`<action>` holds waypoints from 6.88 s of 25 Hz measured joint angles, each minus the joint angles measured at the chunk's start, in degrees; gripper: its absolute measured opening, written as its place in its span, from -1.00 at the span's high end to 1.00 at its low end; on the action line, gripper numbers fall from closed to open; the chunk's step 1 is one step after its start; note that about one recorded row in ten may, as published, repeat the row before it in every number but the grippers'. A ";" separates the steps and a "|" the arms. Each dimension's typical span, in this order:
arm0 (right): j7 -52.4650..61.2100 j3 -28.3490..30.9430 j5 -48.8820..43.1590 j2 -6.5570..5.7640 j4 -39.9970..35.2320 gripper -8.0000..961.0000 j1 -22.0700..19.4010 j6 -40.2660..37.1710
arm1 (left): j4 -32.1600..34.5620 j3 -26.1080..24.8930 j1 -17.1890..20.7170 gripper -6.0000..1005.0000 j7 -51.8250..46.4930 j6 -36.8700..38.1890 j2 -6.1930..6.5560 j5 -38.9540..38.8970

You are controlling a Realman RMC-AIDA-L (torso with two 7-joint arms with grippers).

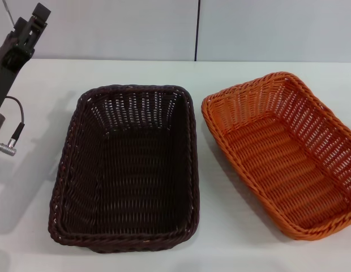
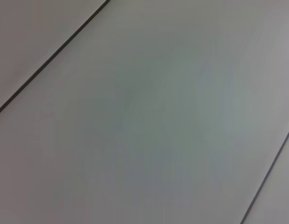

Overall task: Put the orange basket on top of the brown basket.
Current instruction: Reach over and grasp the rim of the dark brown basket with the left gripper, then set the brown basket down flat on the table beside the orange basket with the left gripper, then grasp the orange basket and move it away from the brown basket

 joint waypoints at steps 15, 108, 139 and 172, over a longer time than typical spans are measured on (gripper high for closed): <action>0.16 -0.03 -0.28 -0.06 0.07 -0.73 0.14 0.24 | -9.71 10.62 0.60 -0.71 -11.58 12.98 1.17 0.13; -0.44 -0.03 -0.37 -0.49 0.24 -0.73 0.05 4.89 | -71.56 11.46 -3.02 0.57 -98.86 -12.75 0.64 113.21; -0.43 -0.14 -0.36 -0.33 0.33 -0.73 -0.57 5.33 | -50.09 4.19 -22.02 0.45 -77.06 -20.89 2.12 109.01; 82.93 -13.36 -61.25 -14.64 -27.62 -0.73 -6.25 -9.95 | -47.72 3.21 -18.62 -0.30 -75.50 -13.42 1.15 97.74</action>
